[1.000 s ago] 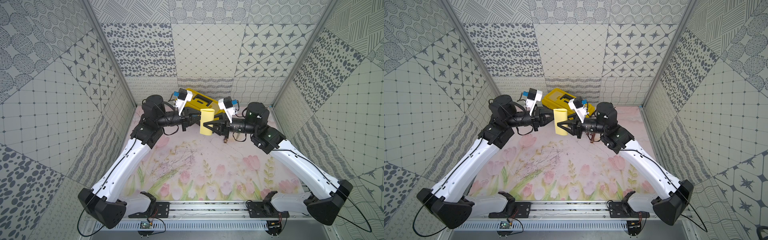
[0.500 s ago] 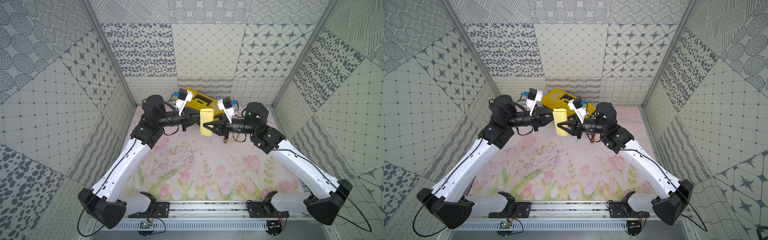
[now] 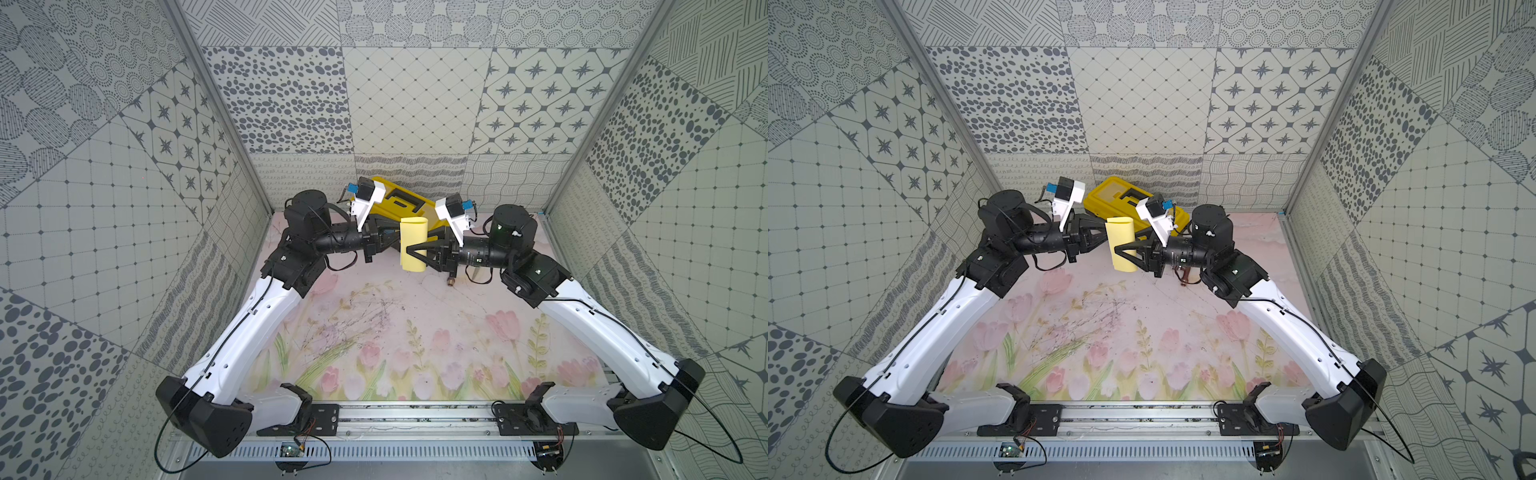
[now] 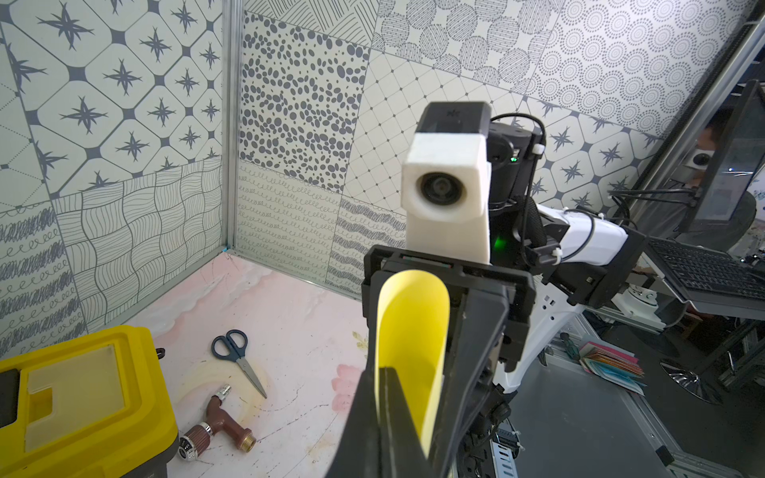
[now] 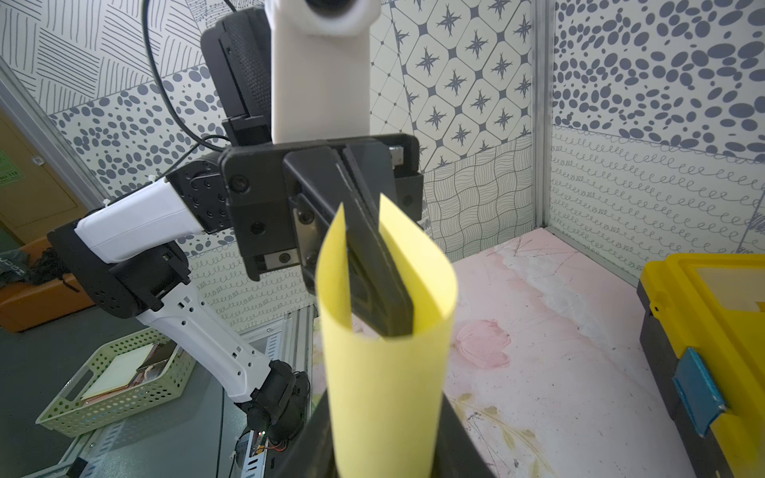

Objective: Fold the square paper along the opposite sides
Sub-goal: Fold the paper.

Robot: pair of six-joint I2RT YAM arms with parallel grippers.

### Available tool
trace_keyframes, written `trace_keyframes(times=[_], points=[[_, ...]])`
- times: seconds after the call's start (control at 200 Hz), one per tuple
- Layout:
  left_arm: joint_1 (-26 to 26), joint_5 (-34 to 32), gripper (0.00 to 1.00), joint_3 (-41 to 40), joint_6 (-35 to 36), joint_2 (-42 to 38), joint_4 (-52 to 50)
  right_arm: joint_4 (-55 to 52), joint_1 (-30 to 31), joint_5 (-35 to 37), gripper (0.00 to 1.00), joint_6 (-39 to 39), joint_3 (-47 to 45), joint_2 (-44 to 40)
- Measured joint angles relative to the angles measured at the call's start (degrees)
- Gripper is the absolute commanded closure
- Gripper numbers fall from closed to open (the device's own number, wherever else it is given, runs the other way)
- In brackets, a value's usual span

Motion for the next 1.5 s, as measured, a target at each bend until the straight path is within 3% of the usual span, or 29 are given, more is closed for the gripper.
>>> trace_keyframes(times=[1.496], points=[[0.0, -0.46, 1.0, -0.44, -0.02, -0.72, 0.02, 0.72, 0.42, -0.04, 0.73, 0.02, 0.0, 0.26]])
